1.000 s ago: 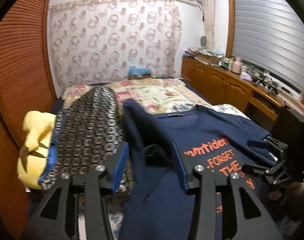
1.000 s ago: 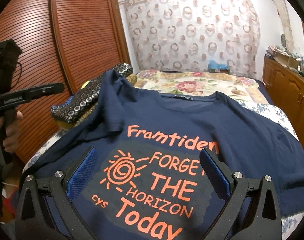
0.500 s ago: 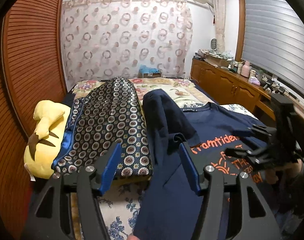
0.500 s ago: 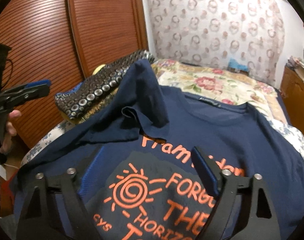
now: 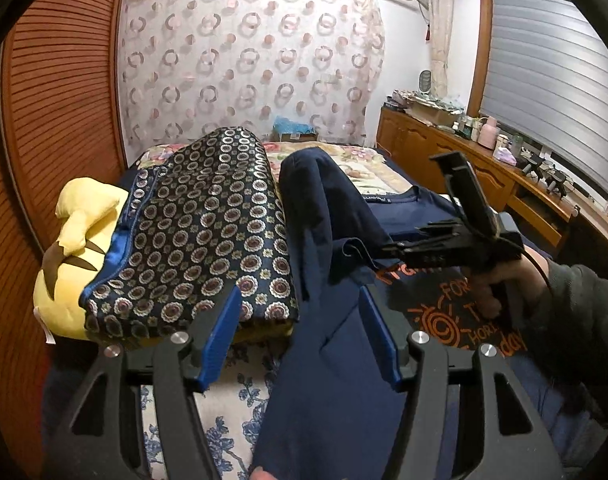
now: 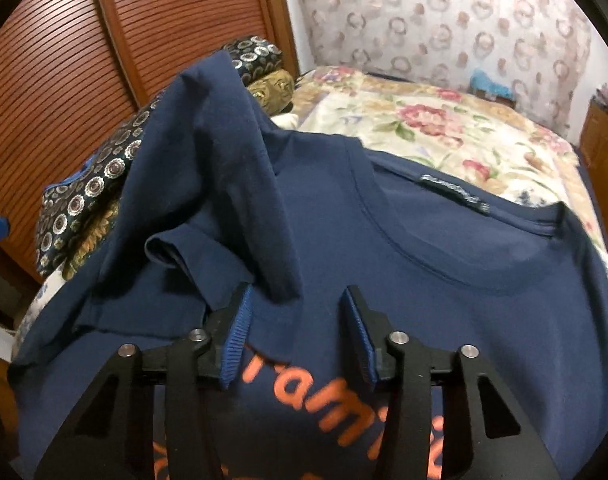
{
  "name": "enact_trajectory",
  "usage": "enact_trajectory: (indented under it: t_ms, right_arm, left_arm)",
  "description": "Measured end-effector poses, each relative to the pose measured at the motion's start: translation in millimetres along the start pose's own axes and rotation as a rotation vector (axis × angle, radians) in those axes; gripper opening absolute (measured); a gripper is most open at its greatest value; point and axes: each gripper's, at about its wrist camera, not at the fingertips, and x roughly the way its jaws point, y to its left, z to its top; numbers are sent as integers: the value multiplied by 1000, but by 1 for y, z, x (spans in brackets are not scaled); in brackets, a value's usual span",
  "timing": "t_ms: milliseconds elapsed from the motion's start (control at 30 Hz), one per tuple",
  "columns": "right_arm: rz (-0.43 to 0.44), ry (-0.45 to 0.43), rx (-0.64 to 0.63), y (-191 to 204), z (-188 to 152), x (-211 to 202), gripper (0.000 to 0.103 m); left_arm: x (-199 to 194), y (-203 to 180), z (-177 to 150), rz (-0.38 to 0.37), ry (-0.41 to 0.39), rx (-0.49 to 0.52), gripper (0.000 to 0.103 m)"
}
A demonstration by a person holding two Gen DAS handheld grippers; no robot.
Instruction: Fold small clothes
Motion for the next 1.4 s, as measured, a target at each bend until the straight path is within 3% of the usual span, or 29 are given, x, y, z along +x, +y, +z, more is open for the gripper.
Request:
enact_trajectory:
  t_ms: [33,100,167,367,533,567,633,667,867,1000,1400]
  right_arm:
    - [3,5,-12,1,2,2,35]
    - [40,20,-23,2,5,3,11]
    - [58,35,-32,2,8,2,4]
    - [21,-65,-66,1,28,-29,1]
    - [-152,-149,-16,-17,49,-54,1]
    - [-173,-152,-16,-18,51,-56,2]
    - [-197,-144,-16,-17,51,-58,19]
    - [-199,-142,-15,-19,48,-58,33]
    - [-169,-105,-51,-8,22,-58,43]
    - [-163,-81,-36,-17,2,-57,65]
    - [-263,6,-29,-65,-53,-74,65]
  left_arm:
    - [0,-1,-1,-2,2,0,60]
    - [1,-2,-3,3,4,5,60]
    - [2,-2,-5,-8,7,1,60]
    - [3,-3,-11,-10,16,1,60]
    - [1,-2,-12,-16,6,-5,60]
    - [1,-2,-12,-16,5,-6,60]
    - [1,-2,-12,-16,2,-8,60]
    - [1,-3,-11,-15,1,-8,60]
    - [9,-4,-5,-5,9,-9,60]
    - [20,-11,3,2,29,6,60]
    - [68,-35,38,-30,89,65,60]
